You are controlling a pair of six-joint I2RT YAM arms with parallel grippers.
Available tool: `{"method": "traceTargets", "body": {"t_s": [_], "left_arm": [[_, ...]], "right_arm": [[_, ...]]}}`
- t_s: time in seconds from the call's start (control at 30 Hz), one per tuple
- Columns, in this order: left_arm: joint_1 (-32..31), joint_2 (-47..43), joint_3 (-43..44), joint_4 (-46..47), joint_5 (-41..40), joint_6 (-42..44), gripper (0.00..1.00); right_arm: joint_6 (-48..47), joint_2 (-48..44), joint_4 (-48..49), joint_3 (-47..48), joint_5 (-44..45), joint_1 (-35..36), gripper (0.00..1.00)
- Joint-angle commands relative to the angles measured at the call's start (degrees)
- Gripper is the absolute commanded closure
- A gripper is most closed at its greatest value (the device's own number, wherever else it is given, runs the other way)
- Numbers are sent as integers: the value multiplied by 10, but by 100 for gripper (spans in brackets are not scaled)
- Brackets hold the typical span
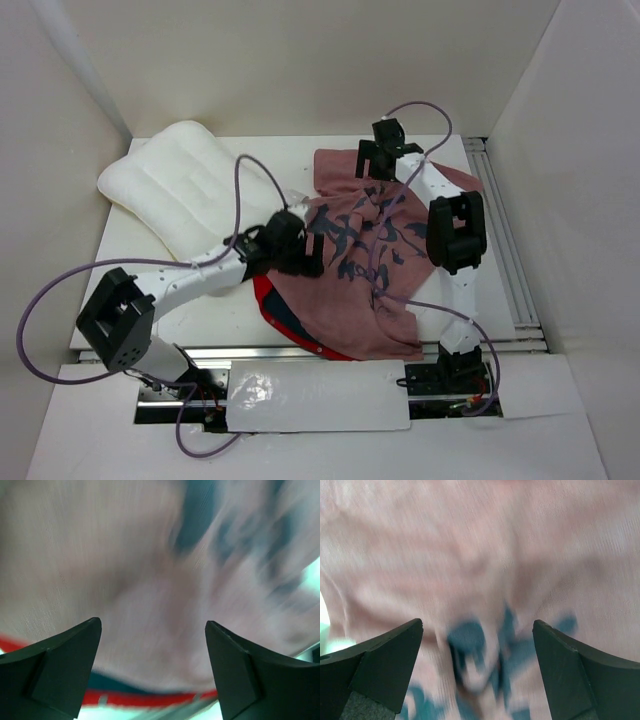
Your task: Put the pillow into the pillowcase
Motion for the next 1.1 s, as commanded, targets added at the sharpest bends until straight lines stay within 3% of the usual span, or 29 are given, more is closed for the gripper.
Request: {"method": "traceTargets", "body": {"t_s": [0.0, 0.13, 0.23, 0.3, 0.33, 0.4, 0.43, 0.47, 0.53, 0.6, 0.8, 0.87, 0.93, 0.97, 1.0, 1.03, 1.07], "left_arm": [[-13, -46, -91, 26, 15, -71, 4], [-31, -43, -119, 39, 21, -93, 5], [-31, -14, -102, 14, 4, -99, 5], [-26, 17, -86, 8, -4, -99, 10], [-26, 28, -80, 8, -4, -99, 13], [-11, 68, -60, 8, -4, -92, 26], [-5, 86, -49, 8, -4, -92, 30], [6, 104, -36, 1, -4, -87, 42], [16, 158, 10, -7, -4, -73, 48], [25, 192, 63, -8, -8, -45, 58], [70, 389, 268, 6, 27, 25, 59], [78, 454, 405, -30, 27, 47, 59], [87, 557, 508, -59, 35, 70, 58], [96, 592, 626, -110, 50, 77, 56], [107, 652, 692, -136, 88, 77, 50], [108, 663, 753, -132, 106, 71, 44], [114, 664, 754, -108, 132, 71, 40]], "right_arm": [[-60, 79, -55, 115, 1, 2, 2], [-68, 116, -36, 123, -19, 9, 9], [-61, 129, -30, 117, -25, 9, 31], [-47, 129, -18, 108, -14, 2, 49], [-47, 129, -18, 100, -6, -6, 53], [-26, 134, -18, 100, 25, -20, 63], [-18, 134, -25, 100, 25, -40, 75], [-1, 143, -34, 109, 33, -53, 82], [13, 154, -58, 130, 48, -94, 100], [26, 162, -69, 135, 60, -124, 100], [40, 180, -76, 157, 72, -222, 100], [40, 185, -83, 176, 72, -244, 100], [40, 185, -83, 189, 61, -251, 100], [40, 179, -83, 199, 61, -251, 100], [34, 179, -94, 208, 61, -251, 100], [34, 167, -103, 214, 66, -237, 94], [28, 157, -103, 214, 73, -230, 88]]}}
